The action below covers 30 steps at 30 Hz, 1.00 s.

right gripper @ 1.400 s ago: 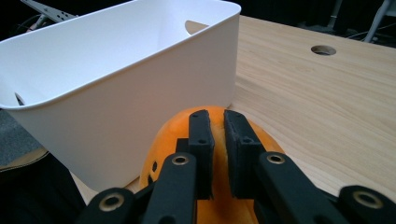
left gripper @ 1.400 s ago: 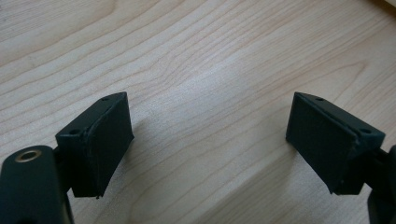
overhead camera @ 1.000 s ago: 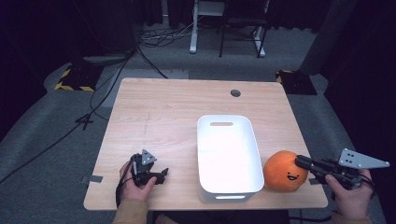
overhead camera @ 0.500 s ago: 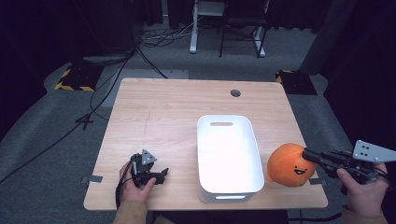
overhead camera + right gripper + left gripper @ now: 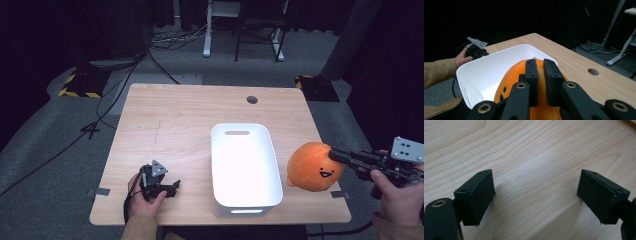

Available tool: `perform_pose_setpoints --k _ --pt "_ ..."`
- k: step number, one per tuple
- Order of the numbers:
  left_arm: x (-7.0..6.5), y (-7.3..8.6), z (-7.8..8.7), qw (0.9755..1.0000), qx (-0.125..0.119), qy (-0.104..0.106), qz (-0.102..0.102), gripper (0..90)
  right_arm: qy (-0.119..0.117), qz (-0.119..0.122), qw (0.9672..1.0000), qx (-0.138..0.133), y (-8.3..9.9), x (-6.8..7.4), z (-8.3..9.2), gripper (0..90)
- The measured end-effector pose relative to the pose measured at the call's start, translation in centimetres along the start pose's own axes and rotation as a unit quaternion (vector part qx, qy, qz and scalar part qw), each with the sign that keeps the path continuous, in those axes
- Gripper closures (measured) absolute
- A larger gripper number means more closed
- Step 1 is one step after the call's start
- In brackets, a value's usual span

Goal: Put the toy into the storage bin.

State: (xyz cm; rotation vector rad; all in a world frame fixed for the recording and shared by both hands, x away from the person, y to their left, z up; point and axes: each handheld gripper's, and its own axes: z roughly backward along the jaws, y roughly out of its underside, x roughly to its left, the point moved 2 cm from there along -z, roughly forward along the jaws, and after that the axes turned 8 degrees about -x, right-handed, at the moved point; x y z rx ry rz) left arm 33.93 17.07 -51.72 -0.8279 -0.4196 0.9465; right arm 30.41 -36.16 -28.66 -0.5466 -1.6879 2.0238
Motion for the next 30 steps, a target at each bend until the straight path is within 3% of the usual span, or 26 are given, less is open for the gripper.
perform_pose_setpoints --k 18,30 --pt "0.0 0.0 0.0 1.0000 0.000 0.000 0.000 14.8 -0.039 0.019 0.9987 -0.026 -3.7 0.9 -2.3 82.9" --pt "0.0 0.0 0.0 1.0000 0.000 0.000 -0.002 14.8 -0.072 0.021 0.9969 -0.026 -4.8 2.5 -5.4 82.9"
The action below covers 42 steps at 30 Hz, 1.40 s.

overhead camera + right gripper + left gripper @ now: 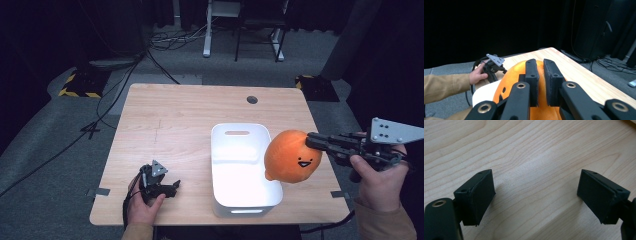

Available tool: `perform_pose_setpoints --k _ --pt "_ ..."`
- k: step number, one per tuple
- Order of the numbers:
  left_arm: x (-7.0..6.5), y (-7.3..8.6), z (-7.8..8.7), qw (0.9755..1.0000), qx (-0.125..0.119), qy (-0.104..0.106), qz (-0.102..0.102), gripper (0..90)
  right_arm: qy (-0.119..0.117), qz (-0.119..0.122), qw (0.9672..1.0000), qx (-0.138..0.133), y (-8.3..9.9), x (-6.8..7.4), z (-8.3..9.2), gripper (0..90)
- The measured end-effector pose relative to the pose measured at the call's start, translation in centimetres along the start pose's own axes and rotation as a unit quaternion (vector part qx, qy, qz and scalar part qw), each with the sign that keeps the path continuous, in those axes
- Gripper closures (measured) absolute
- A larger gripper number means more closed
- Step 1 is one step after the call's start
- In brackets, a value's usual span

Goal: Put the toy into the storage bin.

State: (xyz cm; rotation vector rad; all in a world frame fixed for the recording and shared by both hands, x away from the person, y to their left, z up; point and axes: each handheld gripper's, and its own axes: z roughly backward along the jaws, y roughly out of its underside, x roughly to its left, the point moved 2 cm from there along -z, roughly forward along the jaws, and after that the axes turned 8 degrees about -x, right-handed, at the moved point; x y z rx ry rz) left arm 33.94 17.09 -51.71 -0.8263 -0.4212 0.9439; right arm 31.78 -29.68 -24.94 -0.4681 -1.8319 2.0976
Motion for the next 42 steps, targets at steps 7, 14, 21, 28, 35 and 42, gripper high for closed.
perform_pose_setpoints --k 7,14,21,28,35,42 --pt "0.0 0.0 0.0 1.0000 0.000 0.000 0.000 14.8 -0.025 0.007 0.9997 0.001 -0.4 1.3 -2.8 82.9" --pt "0.0 0.0 0.0 1.0000 0.000 0.000 0.001 14.7 -0.041 0.008 0.9991 -0.002 -0.5 2.3 -5.2 82.9" --pt "0.0 0.0 0.0 1.0000 0.000 0.001 0.002 14.8 -0.053 0.006 0.9986 0.005 -0.1 3.0 -7.2 83.0" --pt "0.0 0.0 0.0 1.0000 0.001 0.000 0.001 14.8 -0.062 0.001 0.9979 0.016 1.0 3.6 -8.7 83.0" --pt "0.0 0.0 0.0 1.0000 -0.001 0.000 0.003 14.8 -0.080 -0.009 0.9961 0.037 3.2 4.7 -10.6 82.9" --pt "0.0 0.0 0.0 1.0000 0.000 0.000 0.002 14.8 -0.085 -0.015 0.9947 0.056 5.2 5.3 -11.3 82.9"
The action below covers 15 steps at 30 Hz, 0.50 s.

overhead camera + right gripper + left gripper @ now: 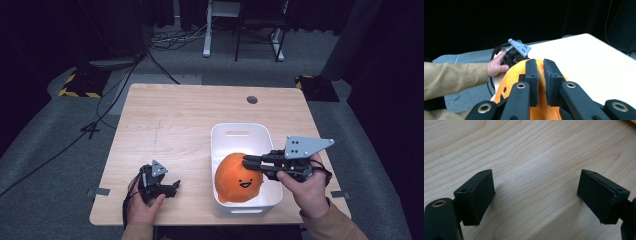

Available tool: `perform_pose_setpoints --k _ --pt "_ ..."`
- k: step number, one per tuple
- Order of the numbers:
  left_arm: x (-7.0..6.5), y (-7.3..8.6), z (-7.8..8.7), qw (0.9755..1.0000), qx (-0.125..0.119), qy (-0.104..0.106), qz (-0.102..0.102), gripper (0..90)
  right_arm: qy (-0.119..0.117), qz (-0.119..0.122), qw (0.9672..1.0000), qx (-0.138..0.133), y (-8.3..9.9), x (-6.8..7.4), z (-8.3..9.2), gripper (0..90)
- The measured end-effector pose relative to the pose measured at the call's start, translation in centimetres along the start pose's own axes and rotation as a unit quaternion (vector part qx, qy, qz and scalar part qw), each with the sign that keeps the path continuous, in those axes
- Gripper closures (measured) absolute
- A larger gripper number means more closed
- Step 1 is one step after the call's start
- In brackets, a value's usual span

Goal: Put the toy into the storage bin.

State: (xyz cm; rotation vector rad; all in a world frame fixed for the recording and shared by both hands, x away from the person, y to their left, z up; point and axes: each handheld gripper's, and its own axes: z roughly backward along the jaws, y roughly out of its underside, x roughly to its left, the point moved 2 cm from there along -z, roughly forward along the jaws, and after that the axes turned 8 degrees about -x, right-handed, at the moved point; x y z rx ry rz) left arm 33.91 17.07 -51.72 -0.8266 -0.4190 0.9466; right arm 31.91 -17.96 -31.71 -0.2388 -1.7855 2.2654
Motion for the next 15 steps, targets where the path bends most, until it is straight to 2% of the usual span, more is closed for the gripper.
perform_pose_setpoints --k 5,7,15 --pt "0.0 0.0 0.0 1.0000 0.000 0.000 0.001 14.8 -0.003 -0.011 0.9999 0.007 1.5 0.3 -0.3 82.9" --pt "0.0 0.0 0.0 1.0000 0.000 0.000 0.000 14.8 -0.009 -0.022 0.9996 0.013 2.3 0.1 -0.5 82.9" --pt "0.0 0.0 0.0 1.0000 0.000 0.000 0.000 14.8 -0.017 -0.034 0.9989 0.028 3.8 0.3 -0.9 82.9"
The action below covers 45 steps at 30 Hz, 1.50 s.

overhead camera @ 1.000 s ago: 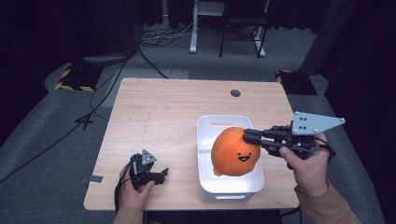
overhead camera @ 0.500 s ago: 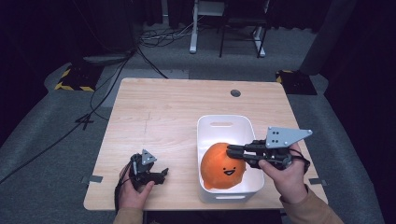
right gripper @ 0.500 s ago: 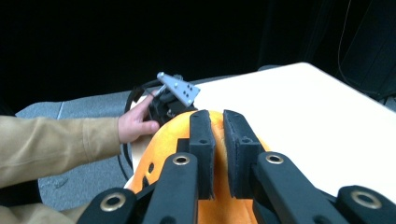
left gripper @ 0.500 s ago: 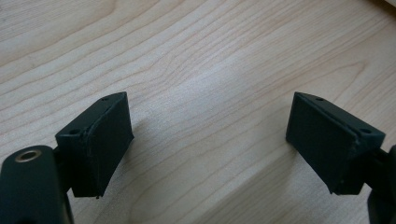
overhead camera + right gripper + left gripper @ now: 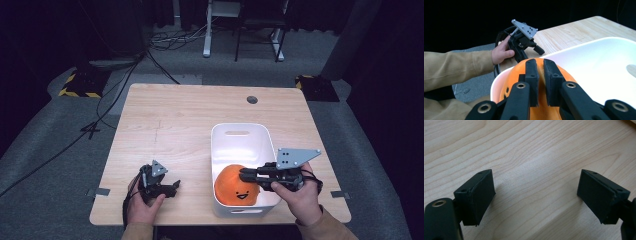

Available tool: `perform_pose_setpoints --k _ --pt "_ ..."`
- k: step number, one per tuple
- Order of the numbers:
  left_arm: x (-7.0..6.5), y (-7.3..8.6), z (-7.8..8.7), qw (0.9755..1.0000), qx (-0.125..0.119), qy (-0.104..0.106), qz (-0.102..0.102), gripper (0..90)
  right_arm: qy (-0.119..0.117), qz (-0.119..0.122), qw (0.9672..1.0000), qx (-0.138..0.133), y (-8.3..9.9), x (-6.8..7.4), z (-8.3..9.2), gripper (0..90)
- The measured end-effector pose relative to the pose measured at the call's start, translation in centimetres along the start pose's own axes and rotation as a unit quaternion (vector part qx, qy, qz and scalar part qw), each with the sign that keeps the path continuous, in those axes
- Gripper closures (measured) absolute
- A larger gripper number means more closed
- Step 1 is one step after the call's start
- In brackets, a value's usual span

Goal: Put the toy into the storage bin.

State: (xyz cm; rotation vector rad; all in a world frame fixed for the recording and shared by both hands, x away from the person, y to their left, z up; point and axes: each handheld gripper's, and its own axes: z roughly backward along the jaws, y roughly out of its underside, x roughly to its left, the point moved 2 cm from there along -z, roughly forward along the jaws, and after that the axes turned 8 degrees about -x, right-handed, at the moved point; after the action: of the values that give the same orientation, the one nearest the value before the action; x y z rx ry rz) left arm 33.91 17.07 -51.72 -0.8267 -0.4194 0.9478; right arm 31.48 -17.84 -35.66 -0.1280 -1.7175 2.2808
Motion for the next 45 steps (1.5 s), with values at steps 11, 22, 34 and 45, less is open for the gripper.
perform_pose_setpoints --k 11,22,34,45 --pt "0.0 0.0 0.0 1.0000 0.000 0.000 0.000 14.8 -0.009 -0.021 0.9994 0.026 1.4 -0.4 -0.4 82.3" --pt "0.0 0.0 0.0 1.0000 0.000 0.000 -0.002 14.8 -0.014 -0.041 0.9962 0.075 2.9 -0.9 -1.0 77.8" --pt "0.0 0.0 0.0 1.0000 0.000 0.000 0.000 14.8 0.008 -0.036 0.9980 0.051 1.7 -1.2 -0.1 58.4" --pt "0.0 0.0 0.0 1.0000 0.000 0.000 -0.001 14.8 0.041 -0.026 0.9986 0.023 0.0 -1.9 1.5 48.7"
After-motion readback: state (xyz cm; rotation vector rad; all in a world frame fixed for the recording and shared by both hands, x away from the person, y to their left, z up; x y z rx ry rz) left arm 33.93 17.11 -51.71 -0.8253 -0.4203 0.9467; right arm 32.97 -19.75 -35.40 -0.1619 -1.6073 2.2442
